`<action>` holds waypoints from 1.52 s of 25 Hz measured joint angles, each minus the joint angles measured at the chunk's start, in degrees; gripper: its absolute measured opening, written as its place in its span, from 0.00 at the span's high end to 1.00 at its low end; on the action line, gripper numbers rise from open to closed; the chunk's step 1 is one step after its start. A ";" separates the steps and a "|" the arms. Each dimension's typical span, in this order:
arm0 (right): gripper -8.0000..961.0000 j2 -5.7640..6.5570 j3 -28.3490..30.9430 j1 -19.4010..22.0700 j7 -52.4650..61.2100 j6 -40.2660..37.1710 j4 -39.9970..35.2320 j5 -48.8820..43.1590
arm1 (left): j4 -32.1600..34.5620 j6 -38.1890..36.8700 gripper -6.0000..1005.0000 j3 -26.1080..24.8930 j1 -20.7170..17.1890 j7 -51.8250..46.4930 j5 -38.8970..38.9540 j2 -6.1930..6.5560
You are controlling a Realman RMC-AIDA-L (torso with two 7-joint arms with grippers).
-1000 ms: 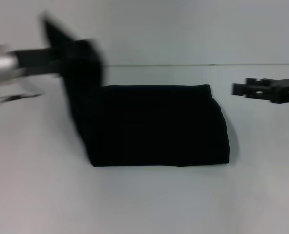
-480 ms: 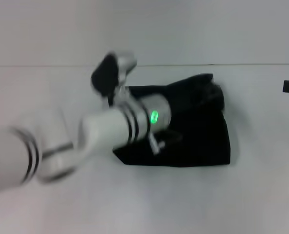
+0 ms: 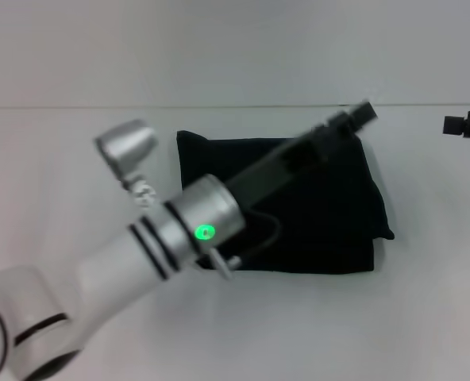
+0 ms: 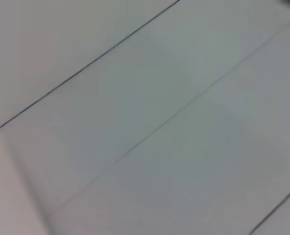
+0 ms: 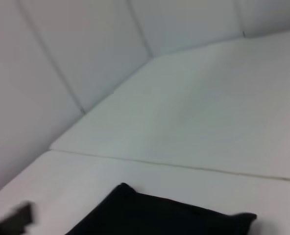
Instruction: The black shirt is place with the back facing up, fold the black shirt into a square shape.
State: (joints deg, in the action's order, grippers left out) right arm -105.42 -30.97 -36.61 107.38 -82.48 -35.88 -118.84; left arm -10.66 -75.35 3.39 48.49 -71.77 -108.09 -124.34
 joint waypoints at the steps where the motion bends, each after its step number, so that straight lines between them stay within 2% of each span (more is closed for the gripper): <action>1: 0.11 0.01 -0.77 -0.41 1.98 1.08 0.09 -0.51 | 1.24 -1.55 0.61 0.08 -0.70 -0.80 -0.13 0.07; 3: 0.12 0.02 -1.66 -1.36 5.76 2.67 0.13 -2.16 | 6.72 -5.52 0.53 0.26 -3.00 -4.33 -0.25 0.30; 8: 0.12 -0.53 -2.37 -4.04 13.73 3.39 0.74 -7.75 | 20.54 -8.99 0.34 3.56 -7.41 -12.77 -0.28 0.77; 12: 0.12 -0.83 -2.37 -4.72 15.94 3.67 3.96 -8.78 | 26.95 -11.95 0.19 8.35 -10.53 -15.62 -0.28 2.86; 15: 0.12 -1.09 -2.35 -4.68 16.23 4.17 5.78 -8.85 | 30.98 -13.11 0.19 12.87 -12.43 -16.15 -0.39 3.70; 19: 0.12 -1.36 -2.07 -4.23 16.70 5.00 6.50 -8.89 | 35.98 -13.47 0.20 16.72 -14.18 -16.58 -2.91 3.82; 26: 0.12 -1.37 -2.34 -3.98 17.77 6.08 7.49 -8.95 | 40.14 -13.13 0.20 16.99 -14.53 -16.54 -12.78 3.92; 31: 0.12 -1.38 -2.49 -4.38 18.40 6.34 8.44 -10.41 | 42.00 -13.06 0.20 16.97 -15.52 -15.55 -15.13 3.61; 38: 0.12 -2.12 -2.69 -5.13 18.44 7.68 8.63 -11.27 | 42.74 -11.57 0.21 17.68 -16.01 -14.97 -17.15 3.28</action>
State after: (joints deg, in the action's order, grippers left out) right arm -107.54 -33.66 -41.75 125.82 -74.80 -27.25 -130.11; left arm 32.07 -86.93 21.07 32.48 -86.74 -125.25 -121.06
